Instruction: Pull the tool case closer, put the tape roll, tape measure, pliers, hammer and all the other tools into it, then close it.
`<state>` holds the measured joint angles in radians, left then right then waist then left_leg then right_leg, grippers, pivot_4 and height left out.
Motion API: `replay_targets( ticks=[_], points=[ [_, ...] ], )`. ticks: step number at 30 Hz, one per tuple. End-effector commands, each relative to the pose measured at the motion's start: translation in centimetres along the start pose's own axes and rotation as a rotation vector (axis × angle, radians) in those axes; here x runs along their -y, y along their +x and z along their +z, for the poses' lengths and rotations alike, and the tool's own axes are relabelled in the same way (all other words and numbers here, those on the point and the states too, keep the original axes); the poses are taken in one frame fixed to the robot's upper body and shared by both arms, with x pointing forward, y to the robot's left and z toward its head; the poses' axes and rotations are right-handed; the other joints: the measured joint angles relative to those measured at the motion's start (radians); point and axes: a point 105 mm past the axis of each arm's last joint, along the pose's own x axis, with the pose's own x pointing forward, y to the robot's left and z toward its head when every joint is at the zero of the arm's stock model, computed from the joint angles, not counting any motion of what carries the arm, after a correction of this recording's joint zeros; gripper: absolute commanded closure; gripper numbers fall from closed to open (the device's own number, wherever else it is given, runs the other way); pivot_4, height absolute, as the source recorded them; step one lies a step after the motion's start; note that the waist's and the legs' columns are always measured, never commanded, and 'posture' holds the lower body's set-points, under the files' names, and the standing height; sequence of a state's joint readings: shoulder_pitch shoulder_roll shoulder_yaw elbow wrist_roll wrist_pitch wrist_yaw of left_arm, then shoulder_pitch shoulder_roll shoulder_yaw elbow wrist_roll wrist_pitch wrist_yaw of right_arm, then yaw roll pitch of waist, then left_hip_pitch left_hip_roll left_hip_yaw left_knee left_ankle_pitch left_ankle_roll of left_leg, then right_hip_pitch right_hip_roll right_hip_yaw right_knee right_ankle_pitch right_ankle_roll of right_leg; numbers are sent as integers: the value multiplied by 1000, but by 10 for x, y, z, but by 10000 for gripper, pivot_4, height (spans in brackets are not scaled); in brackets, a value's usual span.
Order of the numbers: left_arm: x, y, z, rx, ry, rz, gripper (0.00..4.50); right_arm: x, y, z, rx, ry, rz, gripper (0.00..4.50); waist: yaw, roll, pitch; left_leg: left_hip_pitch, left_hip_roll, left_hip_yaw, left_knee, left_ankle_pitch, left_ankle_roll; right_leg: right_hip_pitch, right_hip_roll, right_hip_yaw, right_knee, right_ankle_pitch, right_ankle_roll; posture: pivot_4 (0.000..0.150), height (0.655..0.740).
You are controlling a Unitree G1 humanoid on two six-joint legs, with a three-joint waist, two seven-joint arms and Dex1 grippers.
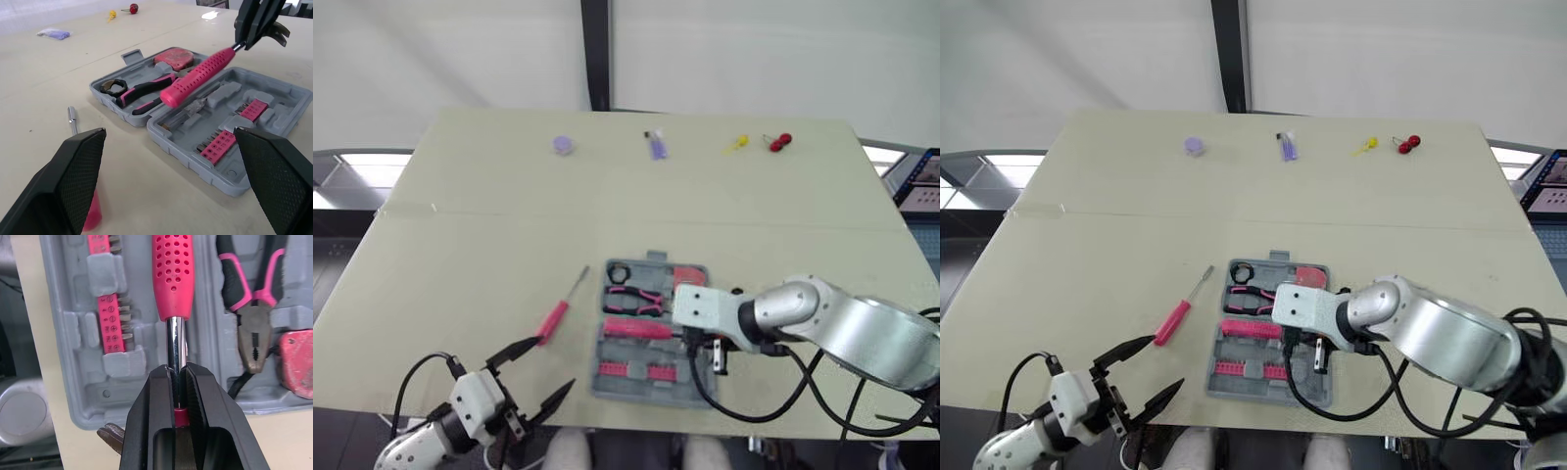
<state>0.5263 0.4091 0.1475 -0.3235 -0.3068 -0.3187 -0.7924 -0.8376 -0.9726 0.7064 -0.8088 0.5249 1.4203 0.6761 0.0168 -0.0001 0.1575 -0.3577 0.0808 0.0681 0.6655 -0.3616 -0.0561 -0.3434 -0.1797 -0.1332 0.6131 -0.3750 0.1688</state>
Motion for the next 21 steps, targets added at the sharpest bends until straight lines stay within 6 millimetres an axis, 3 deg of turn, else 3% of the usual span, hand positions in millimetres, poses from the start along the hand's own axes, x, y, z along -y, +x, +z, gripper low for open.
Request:
replay_targets(
  ticks=[1,21],
  points=[
    [2,2,3,17,-10,5,0,3,0,5,-22,-47,-21,44537,-6,0,0,0,0,0,0,0,0,0,0,0,0,0,0,1500,7400],
    [4,2,2,7,-27,0,0,-3,15,17,-23,-75,29,44537,-21,0,0,0,0,0,0,0,0,-1,0,0,1,0,0,1500,7400]
  ],
)
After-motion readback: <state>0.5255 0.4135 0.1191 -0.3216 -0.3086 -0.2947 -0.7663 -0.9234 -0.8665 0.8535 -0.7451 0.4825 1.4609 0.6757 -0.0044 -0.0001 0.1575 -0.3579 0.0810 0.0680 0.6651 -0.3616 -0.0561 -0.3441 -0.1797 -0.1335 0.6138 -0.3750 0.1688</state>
